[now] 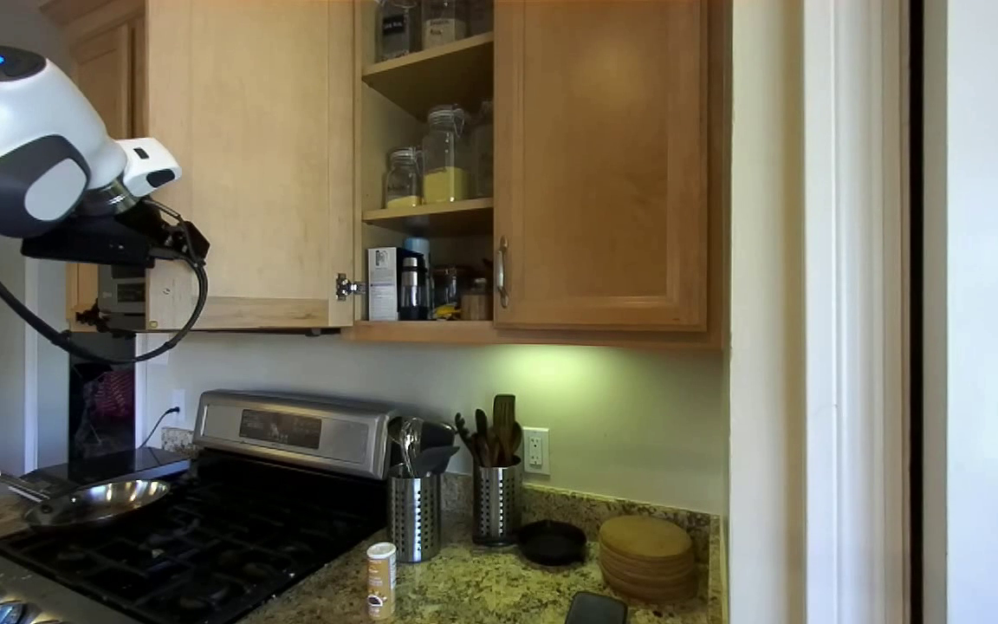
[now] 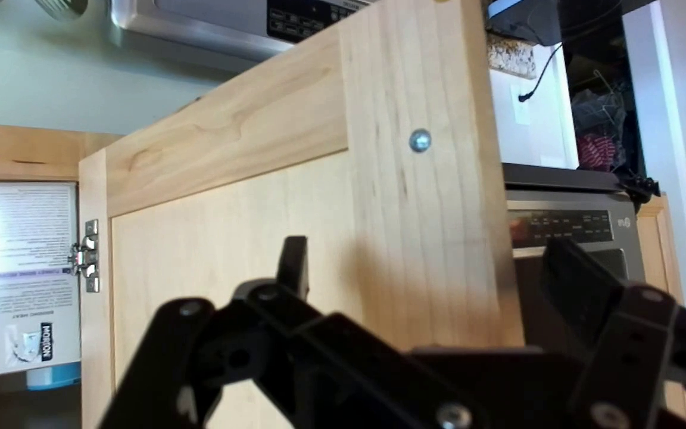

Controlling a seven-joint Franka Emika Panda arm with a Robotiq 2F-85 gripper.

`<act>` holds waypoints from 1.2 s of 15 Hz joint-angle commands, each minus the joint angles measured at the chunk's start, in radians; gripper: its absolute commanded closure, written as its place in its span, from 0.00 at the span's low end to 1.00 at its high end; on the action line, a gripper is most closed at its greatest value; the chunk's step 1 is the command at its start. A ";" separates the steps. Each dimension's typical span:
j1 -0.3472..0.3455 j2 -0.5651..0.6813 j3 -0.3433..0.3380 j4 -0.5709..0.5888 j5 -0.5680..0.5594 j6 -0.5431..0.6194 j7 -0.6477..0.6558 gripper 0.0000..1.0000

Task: Open the top left cabinet door then remove the brown bottle out of the cabinet and close the left cabinet door

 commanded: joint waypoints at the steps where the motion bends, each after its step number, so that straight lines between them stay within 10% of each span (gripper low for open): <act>1: -0.043 0.041 0.002 0.011 -0.075 0.062 0.032 0.00; 18: -0.380 -0.061 -0.005 -0.060 -0.344 -0.016 0.075 0.00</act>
